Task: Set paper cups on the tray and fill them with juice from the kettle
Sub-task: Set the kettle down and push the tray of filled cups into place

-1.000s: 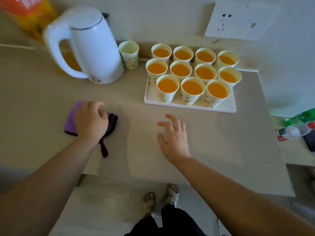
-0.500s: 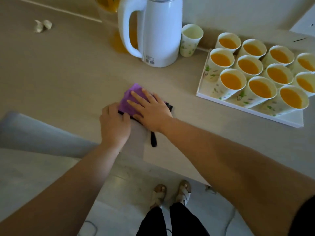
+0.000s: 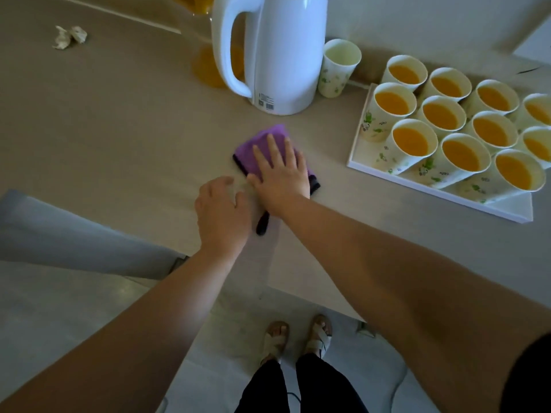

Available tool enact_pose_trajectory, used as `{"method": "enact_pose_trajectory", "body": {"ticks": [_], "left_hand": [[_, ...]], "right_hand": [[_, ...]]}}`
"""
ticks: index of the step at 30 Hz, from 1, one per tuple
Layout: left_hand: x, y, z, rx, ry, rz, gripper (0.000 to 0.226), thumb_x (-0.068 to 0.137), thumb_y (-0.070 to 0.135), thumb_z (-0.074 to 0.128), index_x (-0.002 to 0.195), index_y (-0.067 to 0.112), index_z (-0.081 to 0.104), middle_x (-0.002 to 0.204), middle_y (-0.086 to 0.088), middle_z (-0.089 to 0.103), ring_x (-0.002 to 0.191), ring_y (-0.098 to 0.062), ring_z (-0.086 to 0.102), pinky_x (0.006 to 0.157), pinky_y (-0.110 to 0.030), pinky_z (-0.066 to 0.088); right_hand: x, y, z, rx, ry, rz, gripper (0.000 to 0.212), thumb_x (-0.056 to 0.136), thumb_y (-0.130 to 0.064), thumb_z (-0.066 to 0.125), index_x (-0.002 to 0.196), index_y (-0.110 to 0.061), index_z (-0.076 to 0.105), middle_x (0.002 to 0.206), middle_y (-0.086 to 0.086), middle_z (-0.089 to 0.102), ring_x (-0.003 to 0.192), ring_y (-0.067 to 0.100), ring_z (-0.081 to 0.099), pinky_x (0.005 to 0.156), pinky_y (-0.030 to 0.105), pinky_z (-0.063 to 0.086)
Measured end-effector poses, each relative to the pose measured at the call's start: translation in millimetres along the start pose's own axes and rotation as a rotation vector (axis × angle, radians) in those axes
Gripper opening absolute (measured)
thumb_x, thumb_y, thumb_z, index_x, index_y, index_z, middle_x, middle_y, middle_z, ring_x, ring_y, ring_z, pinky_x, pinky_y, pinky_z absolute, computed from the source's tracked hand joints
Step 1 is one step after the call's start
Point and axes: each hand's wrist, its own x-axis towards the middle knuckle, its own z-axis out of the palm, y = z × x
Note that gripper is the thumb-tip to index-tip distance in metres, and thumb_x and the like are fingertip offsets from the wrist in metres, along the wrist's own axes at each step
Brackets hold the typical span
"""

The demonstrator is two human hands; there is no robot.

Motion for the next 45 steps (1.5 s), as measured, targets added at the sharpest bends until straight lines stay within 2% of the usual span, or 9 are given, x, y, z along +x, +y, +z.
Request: {"method": "enact_pose_trajectory", "body": {"ticks": [3, 6, 11, 15, 20, 28, 33, 41, 45], "left_hand": [[-6.6, 14.7, 9.0, -0.010, -0.009, 0.047, 0.036, 0.092, 0.022, 0.046, 0.119, 0.000, 0.057, 0.124, -0.019, 0.055, 0.120, -0.032, 0.044, 0.101, -0.034, 0.031], [-23.8, 33.0, 23.6, -0.003, -0.088, 0.112, 0.054, 0.081, 0.035, 0.039, 0.116, -0.001, 0.059, 0.121, -0.022, 0.056, 0.117, -0.037, 0.047, 0.098, -0.035, 0.031], [-64.3, 61.3, 61.4, 0.153, -0.323, 0.204, 0.036, 0.093, 0.028, 0.052, 0.122, 0.007, 0.057, 0.130, -0.016, 0.050, 0.124, -0.033, 0.042, 0.100, -0.033, 0.030], [-97.2, 77.7, 90.7, 0.216, -0.363, 0.231, 0.036, 0.094, 0.027, 0.052, 0.127, 0.011, 0.055, 0.134, -0.011, 0.047, 0.128, -0.031, 0.037, 0.104, -0.034, 0.027], [-123.6, 108.9, 118.1, 0.249, -0.353, 0.265, 0.035, 0.095, 0.028, 0.050, 0.126, 0.012, 0.055, 0.134, -0.013, 0.047, 0.128, -0.032, 0.036, 0.103, -0.035, 0.028], [-146.0, 128.3, 147.8, 0.370, -0.405, 0.290, 0.037, 0.097, 0.035, 0.046, 0.128, 0.017, 0.053, 0.138, -0.009, 0.043, 0.130, -0.032, 0.034, 0.107, -0.036, 0.027], [-150.8, 119.0, 159.6, 0.414, -0.336, 0.335, 0.036, 0.094, 0.034, 0.050, 0.125, 0.016, 0.056, 0.136, -0.011, 0.046, 0.131, -0.032, 0.036, 0.109, -0.036, 0.024], [-157.6, 107.2, 155.9, 0.370, -0.295, 0.410, 0.035, 0.094, 0.027, 0.052, 0.124, 0.010, 0.057, 0.139, -0.014, 0.045, 0.135, -0.031, 0.032, 0.112, -0.035, 0.019], [-157.0, 96.3, 136.4, 0.317, -0.270, 0.396, 0.032, 0.095, 0.022, 0.052, 0.123, 0.006, 0.057, 0.135, -0.017, 0.047, 0.132, -0.033, 0.033, 0.109, -0.034, 0.019]], "right_hand": [[-46.6, 15.2, 7.7, -0.056, -0.033, -0.221, 0.058, 0.098, -0.053, 0.017, 0.151, -0.035, 0.002, 0.160, -0.004, -0.011, 0.147, 0.024, -0.012, 0.118, 0.042, -0.004], [-87.0, 64.4, 8.9, -0.053, -0.027, -0.167, 0.058, 0.098, -0.057, 0.017, 0.151, -0.038, 0.006, 0.160, -0.007, -0.007, 0.147, 0.020, -0.010, 0.118, 0.040, -0.005], [-161.4, 169.7, 19.7, 0.039, 0.036, 0.228, 0.058, 0.098, -0.057, 0.019, 0.151, -0.037, 0.008, 0.161, -0.007, -0.004, 0.148, 0.019, -0.007, 0.119, 0.039, -0.001], [-167.9, 163.1, 24.1, 0.165, 0.048, 0.561, 0.059, 0.099, -0.052, 0.023, 0.152, -0.031, 0.009, 0.161, 0.000, -0.009, 0.147, 0.028, -0.012, 0.118, 0.045, -0.004], [-186.7, 203.4, 20.1, 0.052, -0.004, 0.138, 0.057, 0.098, -0.057, 0.019, 0.151, -0.039, 0.005, 0.161, -0.007, -0.009, 0.147, 0.022, -0.011, 0.118, 0.042, -0.002], [-246.3, 287.9, 32.3, 0.246, 0.070, 0.814, 0.059, 0.098, -0.052, 0.024, 0.152, -0.034, 0.010, 0.161, -0.002, -0.009, 0.147, 0.027, -0.010, 0.118, 0.047, 0.002], [-270.5, 275.6, 36.0, 0.161, 0.060, 0.486, 0.058, 0.098, -0.056, 0.022, 0.151, -0.037, 0.008, 0.161, -0.005, -0.008, 0.147, 0.024, -0.011, 0.119, 0.048, -0.002], [-306.3, 245.4, 46.0, 0.266, 0.006, 0.851, 0.064, 0.097, -0.053, 0.024, 0.152, -0.030, 0.002, 0.159, 0.002, -0.017, 0.145, 0.032, -0.017, 0.116, 0.055, 0.000], [-291.9, 187.6, 45.7, 0.225, -0.034, 0.474, 0.061, 0.098, -0.053, 0.021, 0.152, -0.032, -0.001, 0.159, 0.001, -0.019, 0.144, 0.031, -0.022, 0.115, 0.054, -0.006]]}}
